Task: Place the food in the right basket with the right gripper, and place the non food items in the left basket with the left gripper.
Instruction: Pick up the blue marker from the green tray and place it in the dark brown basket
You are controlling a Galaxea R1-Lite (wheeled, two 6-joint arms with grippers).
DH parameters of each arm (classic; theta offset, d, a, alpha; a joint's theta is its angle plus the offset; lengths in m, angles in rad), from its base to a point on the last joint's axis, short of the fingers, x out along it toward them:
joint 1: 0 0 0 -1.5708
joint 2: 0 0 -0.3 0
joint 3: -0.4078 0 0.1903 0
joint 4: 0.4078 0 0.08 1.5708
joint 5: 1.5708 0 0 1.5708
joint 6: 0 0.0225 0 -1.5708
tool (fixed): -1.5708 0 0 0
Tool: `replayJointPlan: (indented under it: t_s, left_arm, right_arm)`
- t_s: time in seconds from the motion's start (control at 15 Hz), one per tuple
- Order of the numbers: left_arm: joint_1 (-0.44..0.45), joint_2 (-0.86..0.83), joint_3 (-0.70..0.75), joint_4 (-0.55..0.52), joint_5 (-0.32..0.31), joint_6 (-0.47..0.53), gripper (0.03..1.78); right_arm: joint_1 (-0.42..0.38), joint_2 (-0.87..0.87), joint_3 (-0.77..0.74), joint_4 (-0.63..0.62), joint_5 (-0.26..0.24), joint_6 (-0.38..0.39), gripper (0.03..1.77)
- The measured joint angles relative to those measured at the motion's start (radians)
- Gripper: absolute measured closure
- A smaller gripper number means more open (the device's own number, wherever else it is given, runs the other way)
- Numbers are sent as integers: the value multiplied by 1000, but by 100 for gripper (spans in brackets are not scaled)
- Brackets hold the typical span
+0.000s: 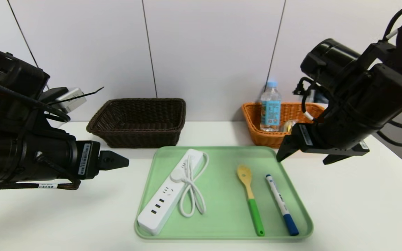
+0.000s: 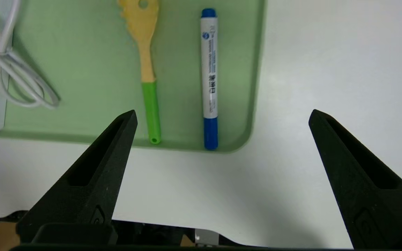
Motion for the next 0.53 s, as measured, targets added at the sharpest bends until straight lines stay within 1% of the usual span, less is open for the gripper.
replayJointPlan:
  t_s: [0.27,0.53]
  left_arm:
    - [2,-16,7,1,0,0,12]
    - [1,-24,5,0,-2,3,12]
  right_arm:
    - [36,50,22,0,9,5,10]
    - [42,97,44,-2,6,10,10]
